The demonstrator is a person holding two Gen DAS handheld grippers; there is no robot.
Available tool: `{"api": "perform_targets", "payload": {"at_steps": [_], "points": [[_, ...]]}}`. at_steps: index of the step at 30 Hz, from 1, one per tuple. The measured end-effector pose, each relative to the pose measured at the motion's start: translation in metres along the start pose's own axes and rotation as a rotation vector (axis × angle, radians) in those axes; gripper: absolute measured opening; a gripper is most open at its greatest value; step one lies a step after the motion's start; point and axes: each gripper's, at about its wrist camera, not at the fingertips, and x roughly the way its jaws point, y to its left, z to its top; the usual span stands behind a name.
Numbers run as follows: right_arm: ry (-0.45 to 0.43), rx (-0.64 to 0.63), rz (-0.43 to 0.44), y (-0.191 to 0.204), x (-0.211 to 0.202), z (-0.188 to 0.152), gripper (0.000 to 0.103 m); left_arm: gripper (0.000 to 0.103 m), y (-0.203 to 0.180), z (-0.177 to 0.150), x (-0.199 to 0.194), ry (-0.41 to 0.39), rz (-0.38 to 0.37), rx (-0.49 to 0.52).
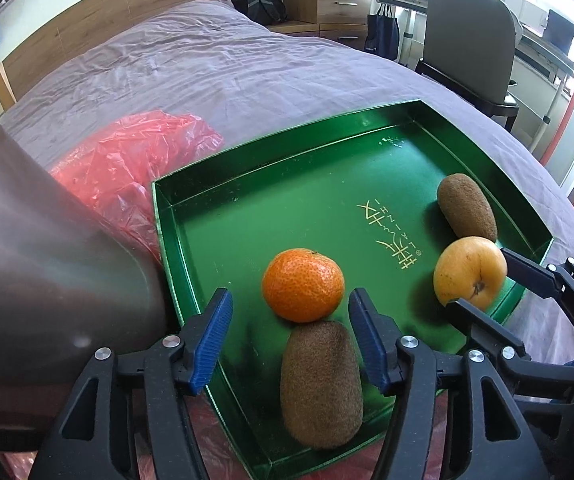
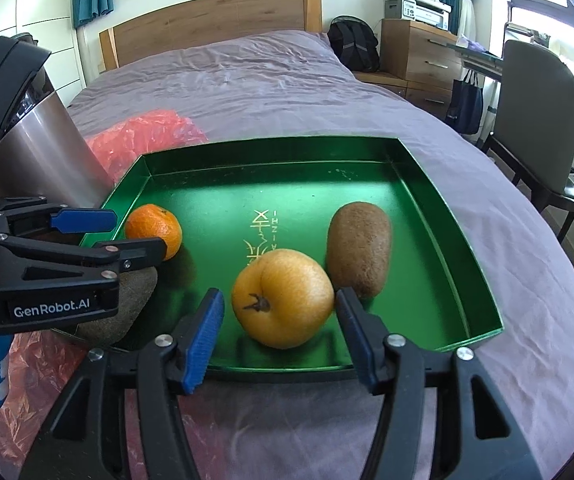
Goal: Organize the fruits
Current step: 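Withdraw both tools from the tray back toward the remaining fruits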
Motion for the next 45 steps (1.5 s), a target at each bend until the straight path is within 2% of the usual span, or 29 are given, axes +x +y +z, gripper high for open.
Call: {"api": "perform_targets", "payload": {"at_steps": [4,7,15,23,33,45], "points": [[-0.020,0.028,-0.008,-0.004,-0.019,-0.001,0.053,0.056,-0.001,-0.004,-0.015,-0.014,-0.016,0.000],[-0.033,0.043,-0.011,-0.005,-0.034,-0.002,0.053,0.058,-0.004,-0.010,-0.031,-0.038,-0.049,-0.002],[-0.052,0.058,-0.005,0.004,-0.074,-0.011,0.053,0.059,-0.011,-0.036,-0.079,-0.080,-0.077,0.005],[-0.068,0.059,0.017,0.022,-0.113,-0.020,0.053,0.059,-0.008,-0.069,-0.121,-0.100,-0.054,0.007],[-0.088,0.036,0.076,0.058,-0.156,-0.030,0.053,0.064,0.014,-0.118,-0.162,-0.095,-0.001,-0.008],[-0.105,-0.010,0.129,0.099,-0.191,-0.045,0.053,0.066,0.046,-0.161,-0.203,-0.108,0.064,-0.076]]}}
